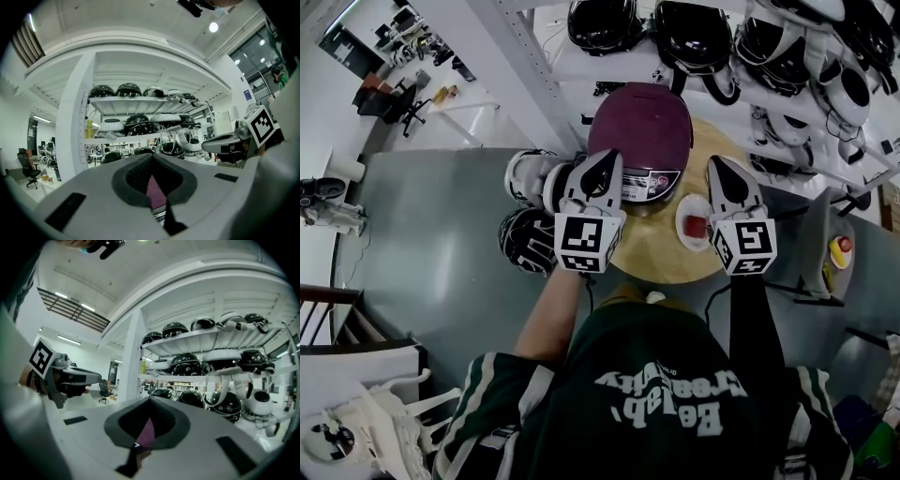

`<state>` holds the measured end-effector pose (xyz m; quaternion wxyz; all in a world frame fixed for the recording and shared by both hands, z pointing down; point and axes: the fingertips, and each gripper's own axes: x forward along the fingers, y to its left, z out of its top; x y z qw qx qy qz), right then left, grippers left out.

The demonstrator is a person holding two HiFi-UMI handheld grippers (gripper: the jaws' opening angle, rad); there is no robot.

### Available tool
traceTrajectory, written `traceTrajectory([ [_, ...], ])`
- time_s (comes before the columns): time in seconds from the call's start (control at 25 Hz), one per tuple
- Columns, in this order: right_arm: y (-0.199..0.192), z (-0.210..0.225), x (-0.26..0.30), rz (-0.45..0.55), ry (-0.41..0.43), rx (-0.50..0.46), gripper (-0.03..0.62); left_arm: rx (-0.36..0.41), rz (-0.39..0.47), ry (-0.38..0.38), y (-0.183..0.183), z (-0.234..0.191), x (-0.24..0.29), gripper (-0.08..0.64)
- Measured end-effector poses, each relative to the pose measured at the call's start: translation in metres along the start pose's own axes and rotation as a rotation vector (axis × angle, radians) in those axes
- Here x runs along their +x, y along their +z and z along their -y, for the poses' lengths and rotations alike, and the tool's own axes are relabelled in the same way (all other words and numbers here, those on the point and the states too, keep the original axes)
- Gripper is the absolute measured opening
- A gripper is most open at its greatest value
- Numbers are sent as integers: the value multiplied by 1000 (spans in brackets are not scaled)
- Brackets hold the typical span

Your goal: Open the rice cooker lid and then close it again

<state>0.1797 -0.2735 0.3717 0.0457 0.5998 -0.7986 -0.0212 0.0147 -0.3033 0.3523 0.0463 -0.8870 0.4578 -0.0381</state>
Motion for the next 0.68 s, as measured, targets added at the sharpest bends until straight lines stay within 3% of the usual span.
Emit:
traceTrajectory([
  [0.68, -5, 3, -3, -8, -17, 17, 3, 1, -9, -23, -6, 8, 0, 2],
])
